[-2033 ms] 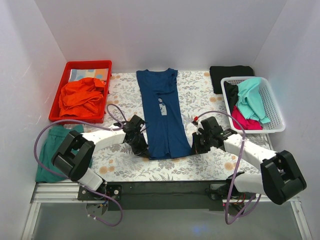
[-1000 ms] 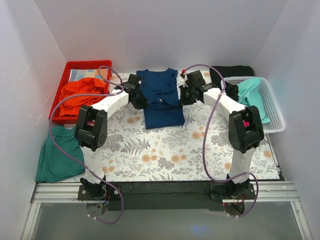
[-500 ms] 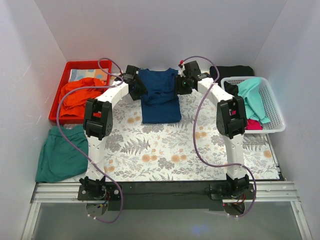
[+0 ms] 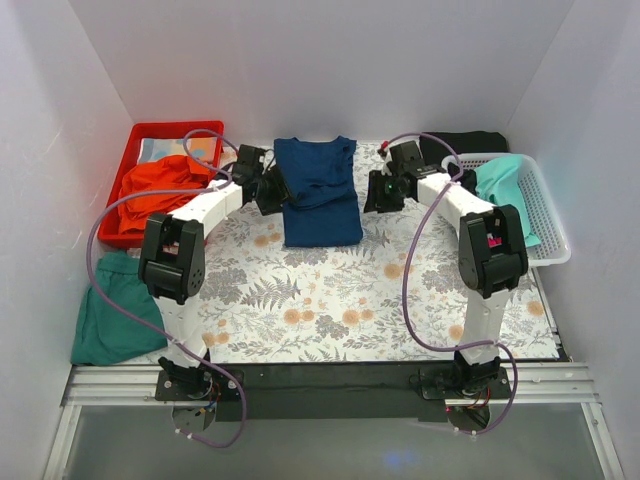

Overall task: Fold and stack the t-shirts
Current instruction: Fold the folded rectangular tshirt in 1/3 of the way, then grab one side of the 2/3 rectangular tshirt with both arms, then fold the long partially folded tshirt into a neat square

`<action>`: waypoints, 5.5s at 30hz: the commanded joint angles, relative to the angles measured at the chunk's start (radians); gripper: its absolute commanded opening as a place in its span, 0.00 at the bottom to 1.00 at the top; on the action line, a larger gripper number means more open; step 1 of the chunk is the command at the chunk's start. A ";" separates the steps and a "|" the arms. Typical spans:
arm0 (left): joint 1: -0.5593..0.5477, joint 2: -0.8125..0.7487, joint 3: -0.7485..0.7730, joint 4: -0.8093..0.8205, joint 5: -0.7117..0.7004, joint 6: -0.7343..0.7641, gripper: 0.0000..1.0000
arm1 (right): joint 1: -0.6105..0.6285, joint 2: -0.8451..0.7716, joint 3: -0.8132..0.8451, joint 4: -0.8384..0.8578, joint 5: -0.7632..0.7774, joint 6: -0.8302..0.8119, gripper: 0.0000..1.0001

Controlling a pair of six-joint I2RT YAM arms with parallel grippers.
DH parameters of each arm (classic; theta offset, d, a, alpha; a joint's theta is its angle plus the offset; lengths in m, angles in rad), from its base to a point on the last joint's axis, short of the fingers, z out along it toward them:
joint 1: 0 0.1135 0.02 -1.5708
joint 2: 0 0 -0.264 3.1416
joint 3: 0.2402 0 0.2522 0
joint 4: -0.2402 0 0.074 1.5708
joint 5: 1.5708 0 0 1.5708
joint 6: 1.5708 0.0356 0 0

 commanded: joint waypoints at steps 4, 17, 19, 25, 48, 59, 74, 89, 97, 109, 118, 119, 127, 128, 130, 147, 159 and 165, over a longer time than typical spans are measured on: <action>-0.015 -0.089 -0.126 0.072 0.145 0.057 0.45 | 0.008 -0.136 -0.206 0.080 -0.041 0.007 0.49; -0.061 0.235 0.190 -0.064 0.078 0.034 0.34 | 0.012 -0.200 -0.268 0.086 -0.041 0.021 0.46; -0.059 0.252 0.225 -0.057 0.040 0.039 0.34 | 0.012 -0.207 -0.277 0.085 -0.041 0.019 0.46; -0.058 0.292 0.331 0.003 -0.106 0.043 0.34 | 0.015 -0.217 -0.294 0.085 -0.051 0.018 0.46; -0.019 -0.100 -0.120 0.063 -0.082 0.083 0.61 | 0.016 -0.245 -0.370 0.115 -0.142 -0.030 0.54; -0.012 -0.167 -0.359 0.204 0.067 0.006 0.63 | 0.018 -0.119 -0.335 0.223 -0.232 -0.007 0.56; 0.002 -0.087 -0.485 0.316 0.109 -0.007 0.62 | 0.042 0.016 -0.318 0.327 -0.301 0.056 0.54; 0.002 -0.141 -0.637 0.244 0.170 0.016 0.00 | 0.051 0.048 -0.341 0.329 -0.371 0.078 0.13; 0.002 -0.283 -0.747 0.198 0.187 0.019 0.00 | 0.061 -0.035 -0.427 0.293 -0.404 0.064 0.01; 0.001 -0.667 -0.858 0.005 0.231 -0.024 0.00 | 0.097 -0.308 -0.522 0.120 -0.421 0.047 0.01; -0.001 -0.883 -0.850 -0.196 0.187 -0.067 0.00 | 0.162 -0.507 -0.591 -0.015 -0.421 0.062 0.01; -0.001 -0.900 -0.850 -0.225 0.185 -0.079 0.00 | 0.179 -0.518 -0.597 -0.024 -0.420 0.065 0.01; -0.001 -1.044 -0.921 -0.333 0.176 -0.148 0.00 | 0.208 -0.516 -0.689 -0.052 -0.447 0.101 0.01; -0.001 -1.058 -0.927 -0.345 0.176 -0.150 0.00 | 0.209 -0.516 -0.689 -0.059 -0.444 0.104 0.01; 0.001 -1.054 -0.907 -0.385 0.161 -0.159 0.00 | 0.212 -0.518 -0.677 -0.070 -0.444 0.105 0.01; -0.001 -0.807 -0.589 -0.288 -0.026 -0.213 0.00 | 0.216 -0.359 -0.299 -0.141 -0.401 0.081 0.01; 0.042 -0.390 -0.238 -0.191 -0.177 -0.168 0.00 | 0.165 -0.037 0.051 -0.142 -0.390 0.070 0.01; 0.079 -0.204 -0.080 -0.187 -0.184 -0.119 0.00 | 0.122 0.149 0.232 -0.145 -0.432 0.090 0.01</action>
